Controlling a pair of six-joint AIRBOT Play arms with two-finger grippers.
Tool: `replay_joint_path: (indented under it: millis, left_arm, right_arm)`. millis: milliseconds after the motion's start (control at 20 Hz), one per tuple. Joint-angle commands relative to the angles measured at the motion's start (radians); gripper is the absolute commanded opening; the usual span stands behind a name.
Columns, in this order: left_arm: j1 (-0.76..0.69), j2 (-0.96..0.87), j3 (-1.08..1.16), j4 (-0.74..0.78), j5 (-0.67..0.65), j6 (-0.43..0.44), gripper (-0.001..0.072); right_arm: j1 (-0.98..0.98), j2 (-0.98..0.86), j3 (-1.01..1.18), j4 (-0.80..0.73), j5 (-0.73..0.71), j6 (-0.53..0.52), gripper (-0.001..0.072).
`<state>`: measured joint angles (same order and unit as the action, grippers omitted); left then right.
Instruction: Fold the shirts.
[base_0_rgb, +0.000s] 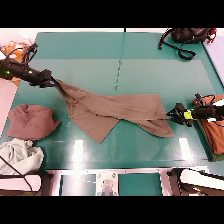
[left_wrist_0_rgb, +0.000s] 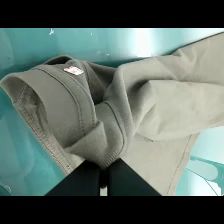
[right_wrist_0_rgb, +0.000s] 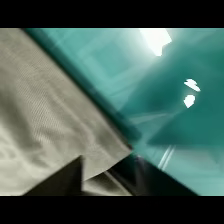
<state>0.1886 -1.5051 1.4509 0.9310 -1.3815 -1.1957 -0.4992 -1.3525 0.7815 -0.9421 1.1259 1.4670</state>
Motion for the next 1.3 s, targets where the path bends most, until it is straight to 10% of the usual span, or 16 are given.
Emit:
replay_joint_path:
  millis: [0,500,600,800,1250]
  left_arm:
    - [0.0,0.001,0.0,0.001,0.004,0.0,0.003]
    - [0.0,0.001,0.0,0.002,0.004,0.0,0.003]
    - [0.0,0.001,0.0,0.001,0.005,0.0,0.003]
    - [0.0,0.001,0.0,0.001,0.013,0.0,0.003]
    - [0.0,0.059,0.371,-0.044,-0.068,-0.055,0.0029]
  right_arm:
    - [0.0,0.008,0.014,0.044,0.032,-0.034,0.0324]
    - [0.003,-0.049,-0.041,0.057,-0.11,-0.013,0.0379]
    - [0.008,-0.064,-0.041,0.094,-0.151,-0.043,0.0344]
    - [0.017,-0.076,-0.031,0.209,-0.145,-0.138,0.0016]
    - [0.018,0.108,0.471,0.218,0.073,-0.111,0.0016]
